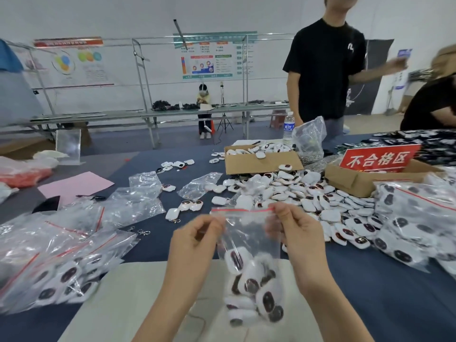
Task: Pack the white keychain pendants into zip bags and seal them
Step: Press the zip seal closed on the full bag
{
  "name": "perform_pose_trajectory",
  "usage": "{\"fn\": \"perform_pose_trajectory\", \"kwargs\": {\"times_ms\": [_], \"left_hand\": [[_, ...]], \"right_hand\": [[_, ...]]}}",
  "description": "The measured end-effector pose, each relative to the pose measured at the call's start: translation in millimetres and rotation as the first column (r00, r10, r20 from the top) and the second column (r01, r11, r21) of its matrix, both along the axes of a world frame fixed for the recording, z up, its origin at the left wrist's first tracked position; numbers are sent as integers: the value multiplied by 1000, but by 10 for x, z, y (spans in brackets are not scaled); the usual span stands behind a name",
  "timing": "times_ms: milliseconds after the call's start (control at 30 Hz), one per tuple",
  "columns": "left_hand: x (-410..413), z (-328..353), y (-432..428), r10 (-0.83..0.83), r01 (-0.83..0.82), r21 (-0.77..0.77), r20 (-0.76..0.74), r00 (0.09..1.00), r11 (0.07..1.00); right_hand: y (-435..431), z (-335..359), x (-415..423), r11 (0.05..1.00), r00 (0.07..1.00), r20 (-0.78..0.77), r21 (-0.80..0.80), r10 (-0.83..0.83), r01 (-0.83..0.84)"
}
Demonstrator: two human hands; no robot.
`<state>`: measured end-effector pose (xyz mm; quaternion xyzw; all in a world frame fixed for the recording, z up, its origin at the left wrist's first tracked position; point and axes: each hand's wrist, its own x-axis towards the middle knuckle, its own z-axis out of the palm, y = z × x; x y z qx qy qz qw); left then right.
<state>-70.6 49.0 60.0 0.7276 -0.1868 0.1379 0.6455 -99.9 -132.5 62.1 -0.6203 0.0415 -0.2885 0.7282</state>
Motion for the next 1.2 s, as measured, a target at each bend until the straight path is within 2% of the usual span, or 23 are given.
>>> {"fn": "perform_pose_trajectory", "kwargs": {"times_ms": [100, 167, 267, 433, 567, 833, 933, 1100, 1200], "left_hand": [[117, -287, -26, -77, 71, -52, -142, 987, 996], [231, -444, -21, -73, 54, -95, -204, 976, 994], [435, -650, 13, -50, 25, -101, -251, 967, 995], [653, -880, 58, -115, -2, -282, -397, 910, 959], [736, -961, 72, -137, -37, -367, -435, 890, 930], [750, -990, 90, -67, -58, -292, -400, 914, 955], [737, -982, 86, -26, -79, -252, -390, 920, 964], [679, -925, 57, -67, -43, -267, -388, 919, 963], [644, -896, 60, -53, -5, -160, -355, 934, 987]], "right_hand": [[-3, -332, 113, 993, 985, -130, 56, 115, -108], [10, -492, 200, 973, 948, -228, 106, 223, -204], [18, -629, 357, 958, 895, -346, 50, 283, -284], [-6, -639, 616, 950, 866, -401, 38, 299, -311], [-27, -712, 697, 950, 875, -379, 32, 300, -312], [-18, -780, 713, 912, 808, -445, 50, 385, -407], [-12, -778, 719, 914, 816, -429, 64, 387, -400], [1, -777, 707, 914, 835, -395, 33, 384, -405], [10, -783, 705, 916, 833, -396, 56, 387, -398]]}}
